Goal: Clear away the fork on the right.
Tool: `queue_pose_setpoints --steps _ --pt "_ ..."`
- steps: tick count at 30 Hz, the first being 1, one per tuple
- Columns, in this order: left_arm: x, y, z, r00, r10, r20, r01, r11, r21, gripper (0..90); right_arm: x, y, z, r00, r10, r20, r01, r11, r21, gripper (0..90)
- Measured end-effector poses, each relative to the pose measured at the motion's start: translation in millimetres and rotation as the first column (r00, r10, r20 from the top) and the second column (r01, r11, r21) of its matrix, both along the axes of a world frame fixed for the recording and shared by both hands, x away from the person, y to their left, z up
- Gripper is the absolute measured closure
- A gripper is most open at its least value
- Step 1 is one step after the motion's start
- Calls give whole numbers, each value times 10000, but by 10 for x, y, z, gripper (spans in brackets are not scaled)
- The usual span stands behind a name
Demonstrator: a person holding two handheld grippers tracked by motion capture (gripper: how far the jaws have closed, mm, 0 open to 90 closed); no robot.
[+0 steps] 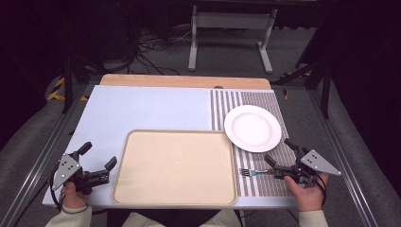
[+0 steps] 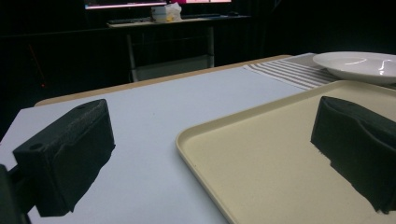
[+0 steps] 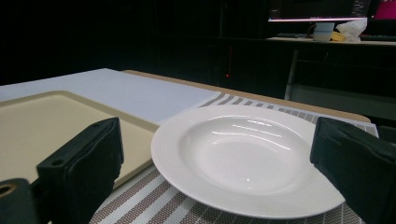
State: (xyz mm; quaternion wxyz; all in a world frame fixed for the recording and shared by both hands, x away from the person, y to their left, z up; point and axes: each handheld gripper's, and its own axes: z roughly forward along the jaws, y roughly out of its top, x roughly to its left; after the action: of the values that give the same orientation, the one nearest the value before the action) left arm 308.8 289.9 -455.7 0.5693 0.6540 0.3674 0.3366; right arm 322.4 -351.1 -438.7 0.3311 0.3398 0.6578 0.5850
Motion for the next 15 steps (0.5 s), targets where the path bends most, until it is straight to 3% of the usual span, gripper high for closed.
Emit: queue_pose_setpoints --steps 15 --pt "-5 -3 4 10000 -20 -34 20 9999 112 0 -15 7 20 9998 198 -44 -198 9998 -4 31"
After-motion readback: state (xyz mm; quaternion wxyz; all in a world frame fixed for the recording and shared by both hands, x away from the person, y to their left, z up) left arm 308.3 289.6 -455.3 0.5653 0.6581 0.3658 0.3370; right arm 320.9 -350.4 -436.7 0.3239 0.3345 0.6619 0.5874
